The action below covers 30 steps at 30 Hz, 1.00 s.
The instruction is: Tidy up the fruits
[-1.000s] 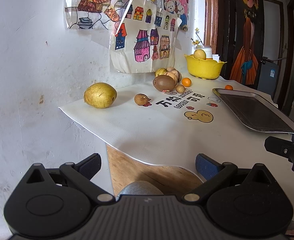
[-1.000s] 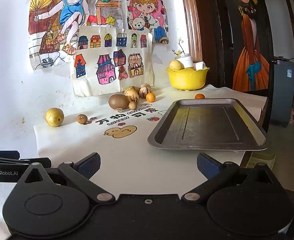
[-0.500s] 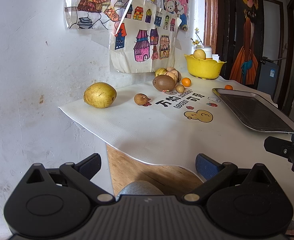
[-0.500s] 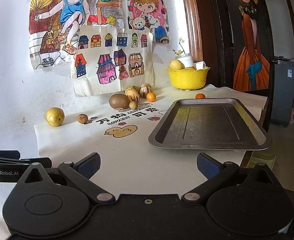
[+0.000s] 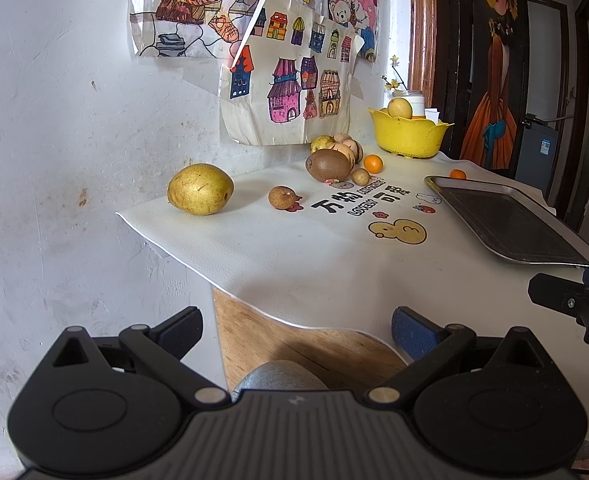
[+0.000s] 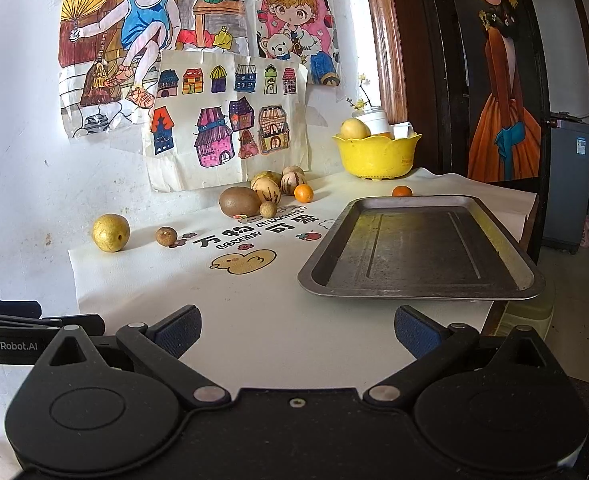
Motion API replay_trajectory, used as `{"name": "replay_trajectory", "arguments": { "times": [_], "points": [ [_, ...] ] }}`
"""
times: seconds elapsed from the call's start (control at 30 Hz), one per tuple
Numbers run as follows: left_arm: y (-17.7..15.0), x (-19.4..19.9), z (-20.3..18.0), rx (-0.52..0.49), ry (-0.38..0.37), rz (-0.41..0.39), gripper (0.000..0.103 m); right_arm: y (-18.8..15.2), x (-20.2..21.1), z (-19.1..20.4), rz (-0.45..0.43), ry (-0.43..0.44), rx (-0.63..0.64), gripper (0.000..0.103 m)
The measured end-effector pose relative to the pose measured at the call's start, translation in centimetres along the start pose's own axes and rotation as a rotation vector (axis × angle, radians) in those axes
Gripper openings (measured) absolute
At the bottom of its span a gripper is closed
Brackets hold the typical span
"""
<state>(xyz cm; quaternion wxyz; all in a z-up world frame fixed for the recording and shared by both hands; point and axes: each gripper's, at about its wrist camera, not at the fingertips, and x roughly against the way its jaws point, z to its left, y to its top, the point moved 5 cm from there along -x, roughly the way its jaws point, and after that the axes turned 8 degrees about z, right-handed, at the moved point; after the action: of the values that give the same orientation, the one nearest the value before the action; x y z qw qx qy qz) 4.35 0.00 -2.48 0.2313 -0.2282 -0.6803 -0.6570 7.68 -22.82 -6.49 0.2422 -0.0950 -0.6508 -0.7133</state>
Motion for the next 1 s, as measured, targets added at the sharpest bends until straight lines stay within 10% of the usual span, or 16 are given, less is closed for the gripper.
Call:
{"name": "replay_trajectory", "arguments": {
  "times": [1.0],
  "points": [
    [1.6,-0.5,1.6,0.045,0.056,0.038,0.103,2.7,1.3,0.1,-0.053,-0.009,0.079,0.103]
  ]
}}
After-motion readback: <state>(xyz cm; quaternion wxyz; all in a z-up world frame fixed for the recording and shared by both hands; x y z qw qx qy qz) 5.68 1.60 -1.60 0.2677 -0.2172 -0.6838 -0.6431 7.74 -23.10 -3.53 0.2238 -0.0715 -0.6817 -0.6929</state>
